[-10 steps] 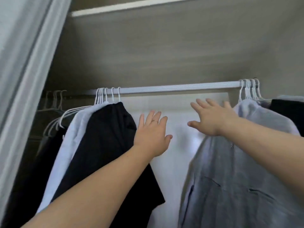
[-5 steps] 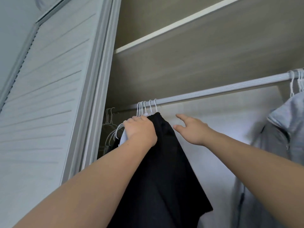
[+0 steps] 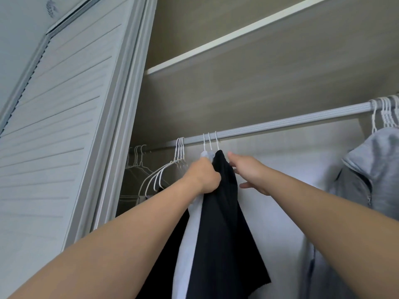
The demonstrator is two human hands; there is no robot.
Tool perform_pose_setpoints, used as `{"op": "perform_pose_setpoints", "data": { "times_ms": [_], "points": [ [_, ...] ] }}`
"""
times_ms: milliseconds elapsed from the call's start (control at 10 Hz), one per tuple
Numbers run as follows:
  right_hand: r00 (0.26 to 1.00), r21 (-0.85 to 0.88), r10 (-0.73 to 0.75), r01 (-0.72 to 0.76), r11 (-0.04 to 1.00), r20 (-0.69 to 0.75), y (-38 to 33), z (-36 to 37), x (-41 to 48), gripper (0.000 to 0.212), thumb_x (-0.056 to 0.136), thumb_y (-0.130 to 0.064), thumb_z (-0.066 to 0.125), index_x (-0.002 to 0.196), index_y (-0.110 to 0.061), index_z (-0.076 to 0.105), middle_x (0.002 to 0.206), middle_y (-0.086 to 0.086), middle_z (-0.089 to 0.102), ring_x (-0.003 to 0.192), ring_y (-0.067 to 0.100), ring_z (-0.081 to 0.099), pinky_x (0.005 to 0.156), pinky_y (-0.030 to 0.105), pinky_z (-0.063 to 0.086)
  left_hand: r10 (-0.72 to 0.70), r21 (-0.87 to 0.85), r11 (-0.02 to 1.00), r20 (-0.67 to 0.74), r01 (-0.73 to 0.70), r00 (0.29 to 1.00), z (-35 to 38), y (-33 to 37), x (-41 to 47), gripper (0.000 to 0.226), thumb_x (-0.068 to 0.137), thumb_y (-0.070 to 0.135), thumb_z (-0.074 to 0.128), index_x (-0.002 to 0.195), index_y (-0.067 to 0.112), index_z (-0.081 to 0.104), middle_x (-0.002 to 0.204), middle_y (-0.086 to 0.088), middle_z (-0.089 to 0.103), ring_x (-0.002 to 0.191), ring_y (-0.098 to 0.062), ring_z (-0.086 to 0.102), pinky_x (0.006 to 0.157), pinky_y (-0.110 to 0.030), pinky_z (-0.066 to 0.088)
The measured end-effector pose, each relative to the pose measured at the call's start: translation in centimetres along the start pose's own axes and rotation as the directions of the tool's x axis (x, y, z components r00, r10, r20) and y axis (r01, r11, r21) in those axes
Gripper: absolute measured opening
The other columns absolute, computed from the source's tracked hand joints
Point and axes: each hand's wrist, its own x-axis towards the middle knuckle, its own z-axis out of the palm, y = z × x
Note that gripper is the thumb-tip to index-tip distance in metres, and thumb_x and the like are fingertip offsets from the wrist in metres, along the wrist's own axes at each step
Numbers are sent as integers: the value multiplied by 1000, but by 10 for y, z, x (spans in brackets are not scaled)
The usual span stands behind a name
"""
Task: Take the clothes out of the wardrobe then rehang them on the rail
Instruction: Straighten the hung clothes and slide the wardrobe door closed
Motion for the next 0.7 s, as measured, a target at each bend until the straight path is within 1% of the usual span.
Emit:
{"op": "perform_pose_setpoints", "data": {
  "times_ms": [100,200,300,400,500,600,700],
  "points": [
    [996,92,89,-88,992,-7,6,-16,1,45,101,-58,30,123,-25,52,130,-2,55,117,20,50,100,49,46,55,-56,997,37,-52,998,17,17,-2,35,94,17,52,122,-4,51,72,-2,51,60,-11,46,46,-22,28],
    [989,103,146,-149,983,33,8,-29,1,56,97,-64,34,137,-28,50,141,-3,50,133,21,43,92,50,49,114,-49,993,77,-110,991,23,28,-1,33,97,27,52,115,0,53,84,-8,61,67,-16,53,52,-26,34],
    [983,71,177,-181,981,54,6,-37,0,57,91,-69,42,133,-32,52,140,-3,49,134,24,41,88,54,52,146,149,979,-17,-142,989,16,23,1,48,102,49,33,103,10,61,109,-15,67,93,-30,56,75,-37,41],
    [982,18,173,-175,984,73,3,-39,3,59,87,-71,49,131,-31,55,137,-1,51,129,26,45,90,58,51,150,350,936,-294,-39,944,-2,5,11,58,99,57,25,119,21,66,132,-10,57,124,-36,45,98,-47,34],
    [980,-26,168,-166,986,103,-2,-37,5,62,84,-70,55,130,-29,56,131,0,57,123,26,52,90,60,50,-122,351,911,-276,218,953,-17,-20,30,62,91,58,44,138,19,50,144,-9,48,131,-36,42,103,-45,33],
    [983,-56,156,-151,987,99,-6,-31,5,56,84,-65,58,122,-24,60,121,4,66,109,26,63,84,55,55,-282,292,915,-33,279,959,-25,-35,43,53,94,40,51,138,11,51,141,-12,53,125,-34,54,96,-36,46],
    [990,-48,132,-129,990,57,-10,-26,4,47,88,-54,58,123,-22,59,119,7,64,108,28,62,79,51,56,-308,29,951,76,307,948,-25,-37,49,38,100,25,52,128,0,58,125,-18,64,98,-32,67,58,-26,50]
  ]
}}
